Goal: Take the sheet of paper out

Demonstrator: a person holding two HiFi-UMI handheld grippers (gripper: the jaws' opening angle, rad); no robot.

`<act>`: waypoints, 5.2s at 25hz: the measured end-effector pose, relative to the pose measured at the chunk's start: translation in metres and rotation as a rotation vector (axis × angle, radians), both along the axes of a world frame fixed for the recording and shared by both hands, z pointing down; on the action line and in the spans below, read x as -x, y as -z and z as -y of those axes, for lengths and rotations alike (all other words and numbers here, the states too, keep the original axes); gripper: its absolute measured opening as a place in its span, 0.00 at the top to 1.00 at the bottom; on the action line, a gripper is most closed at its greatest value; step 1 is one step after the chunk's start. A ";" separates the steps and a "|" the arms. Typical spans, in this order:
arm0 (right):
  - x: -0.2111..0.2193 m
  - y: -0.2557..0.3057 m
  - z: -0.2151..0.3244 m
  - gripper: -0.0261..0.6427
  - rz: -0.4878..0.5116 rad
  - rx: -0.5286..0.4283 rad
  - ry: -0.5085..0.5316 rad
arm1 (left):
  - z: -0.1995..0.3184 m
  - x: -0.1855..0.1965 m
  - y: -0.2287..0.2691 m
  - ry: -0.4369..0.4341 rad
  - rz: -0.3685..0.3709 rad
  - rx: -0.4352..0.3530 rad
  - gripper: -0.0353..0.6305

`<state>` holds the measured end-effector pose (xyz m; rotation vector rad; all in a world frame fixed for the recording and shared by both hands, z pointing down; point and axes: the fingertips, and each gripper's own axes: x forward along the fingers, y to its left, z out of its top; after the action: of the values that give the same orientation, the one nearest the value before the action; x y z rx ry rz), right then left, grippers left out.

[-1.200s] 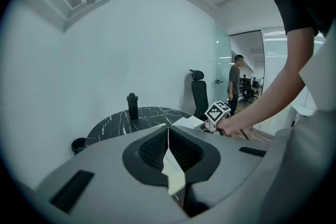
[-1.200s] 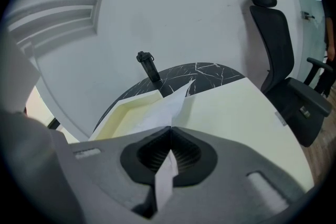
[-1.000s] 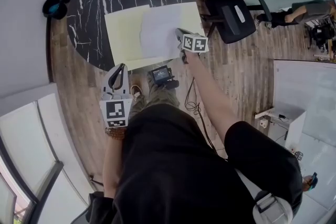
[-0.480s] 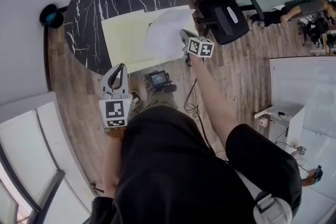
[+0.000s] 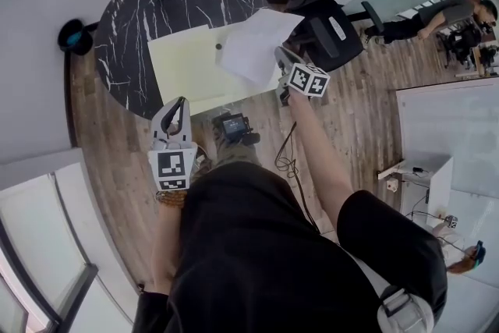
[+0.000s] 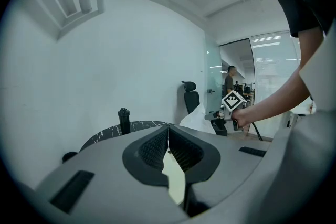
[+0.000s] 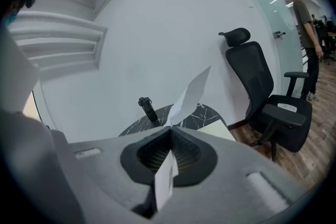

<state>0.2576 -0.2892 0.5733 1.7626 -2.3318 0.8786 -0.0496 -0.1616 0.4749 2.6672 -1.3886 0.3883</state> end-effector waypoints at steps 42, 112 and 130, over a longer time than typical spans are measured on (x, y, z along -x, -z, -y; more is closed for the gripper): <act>0.110 0.301 -0.089 0.96 0.083 -0.629 0.158 | -0.021 -0.016 0.100 0.030 -0.100 -0.173 0.94; 0.227 0.236 -0.151 0.96 -0.377 -0.656 0.391 | -0.061 0.035 0.116 0.145 -0.132 -0.225 0.94; 0.225 0.235 -0.150 0.96 -0.391 -0.644 0.380 | -0.060 0.035 0.115 0.139 -0.126 -0.215 0.94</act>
<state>0.0329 -0.1393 0.3388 1.3755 -2.6787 -0.2841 -0.0843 -0.1014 0.3596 2.6796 -1.6480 0.0576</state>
